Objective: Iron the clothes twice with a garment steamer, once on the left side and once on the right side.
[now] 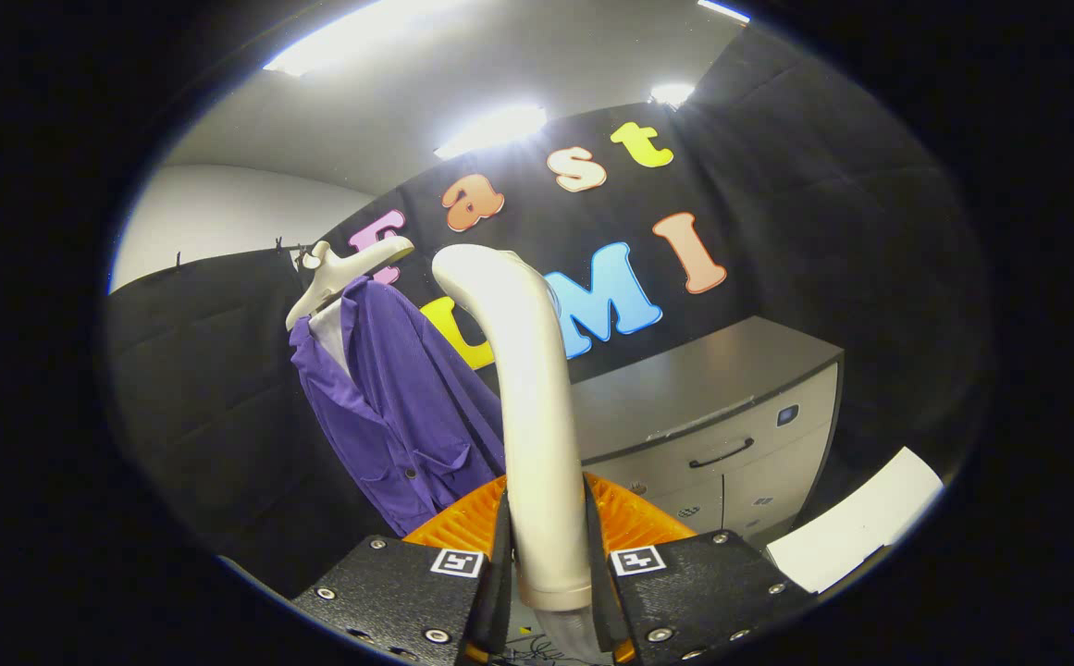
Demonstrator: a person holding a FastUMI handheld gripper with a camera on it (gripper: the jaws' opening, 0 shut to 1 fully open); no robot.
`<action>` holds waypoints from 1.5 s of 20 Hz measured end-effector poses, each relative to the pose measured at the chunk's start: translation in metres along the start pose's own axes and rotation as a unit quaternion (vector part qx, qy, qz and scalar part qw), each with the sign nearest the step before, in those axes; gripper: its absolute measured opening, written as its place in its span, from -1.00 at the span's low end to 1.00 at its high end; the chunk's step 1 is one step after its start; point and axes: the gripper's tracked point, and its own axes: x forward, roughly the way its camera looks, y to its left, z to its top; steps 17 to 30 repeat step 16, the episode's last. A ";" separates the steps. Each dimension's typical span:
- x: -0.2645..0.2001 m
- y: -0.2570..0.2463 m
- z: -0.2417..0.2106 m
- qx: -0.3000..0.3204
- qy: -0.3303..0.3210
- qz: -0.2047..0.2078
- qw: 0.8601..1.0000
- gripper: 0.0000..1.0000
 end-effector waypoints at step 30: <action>-0.011 0.028 0.000 -0.039 -0.020 0.034 0.998 -0.29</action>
